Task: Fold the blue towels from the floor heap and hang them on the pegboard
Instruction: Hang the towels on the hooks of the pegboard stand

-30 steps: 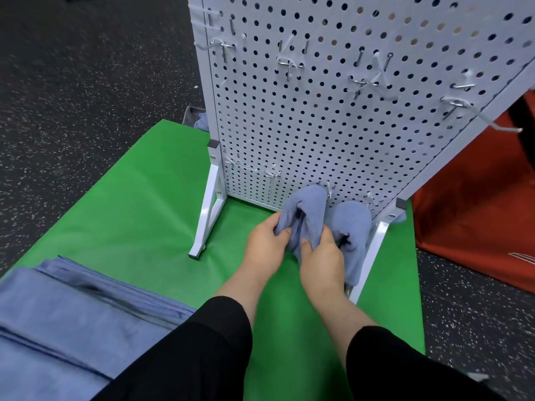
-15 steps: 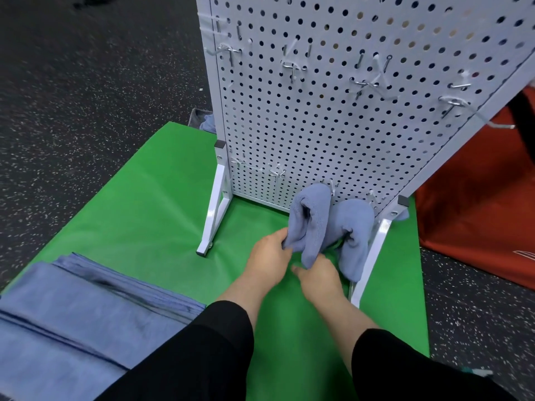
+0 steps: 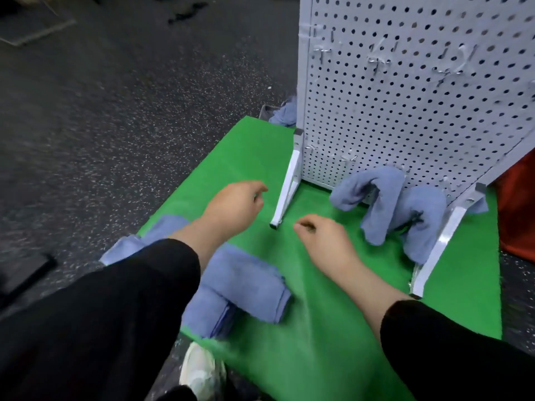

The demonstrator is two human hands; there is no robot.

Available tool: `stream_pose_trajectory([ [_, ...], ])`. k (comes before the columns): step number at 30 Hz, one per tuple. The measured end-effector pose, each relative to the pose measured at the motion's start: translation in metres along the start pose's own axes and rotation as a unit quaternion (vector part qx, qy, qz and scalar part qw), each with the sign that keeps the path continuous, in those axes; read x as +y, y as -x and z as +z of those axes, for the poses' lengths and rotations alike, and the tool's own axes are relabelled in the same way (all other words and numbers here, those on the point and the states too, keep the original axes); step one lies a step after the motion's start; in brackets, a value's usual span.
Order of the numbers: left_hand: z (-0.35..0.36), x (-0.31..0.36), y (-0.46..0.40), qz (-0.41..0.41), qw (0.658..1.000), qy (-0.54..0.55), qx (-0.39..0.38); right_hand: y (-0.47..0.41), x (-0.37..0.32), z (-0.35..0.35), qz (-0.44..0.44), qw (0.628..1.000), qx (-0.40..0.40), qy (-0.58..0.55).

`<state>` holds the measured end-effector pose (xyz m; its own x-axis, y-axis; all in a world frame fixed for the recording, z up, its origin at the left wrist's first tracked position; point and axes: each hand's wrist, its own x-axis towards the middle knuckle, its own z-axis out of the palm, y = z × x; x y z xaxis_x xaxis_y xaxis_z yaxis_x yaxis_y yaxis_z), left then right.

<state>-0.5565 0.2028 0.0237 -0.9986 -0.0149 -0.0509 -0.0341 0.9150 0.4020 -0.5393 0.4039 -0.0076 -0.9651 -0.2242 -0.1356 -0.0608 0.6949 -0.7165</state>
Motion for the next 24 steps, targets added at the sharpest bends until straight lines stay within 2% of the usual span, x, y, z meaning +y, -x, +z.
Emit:
stream_pose_trajectory([
  [3,-0.033,-0.052,0.036,-0.003,0.997,-0.074,0.009,0.013,-0.038,0.029,-0.088,0.996,-0.030,0.015],
  [8,-0.046,-0.123,0.101,-0.008,0.991,-0.129,-0.042,0.038,-0.081,0.083,-0.218,0.966,-0.103,0.096],
  [14,-0.031,-0.162,0.143,-0.005,0.988,-0.117,-0.104,0.074,-0.089,0.156,-0.345,0.895,-0.186,0.211],
  [18,-0.022,-0.168,0.154,0.008,0.974,-0.133,-0.186,0.092,-0.086,0.188,-0.326,0.868,-0.236,0.292],
  [21,-0.018,-0.168,0.153,0.006,0.961,-0.128,-0.243,0.100,-0.078,0.202,-0.293,0.867,-0.215,0.340],
  [24,-0.018,-0.169,0.150,0.000,0.959,-0.129,-0.254,0.101,-0.075,0.211,-0.272,0.878,-0.183,0.350],
])
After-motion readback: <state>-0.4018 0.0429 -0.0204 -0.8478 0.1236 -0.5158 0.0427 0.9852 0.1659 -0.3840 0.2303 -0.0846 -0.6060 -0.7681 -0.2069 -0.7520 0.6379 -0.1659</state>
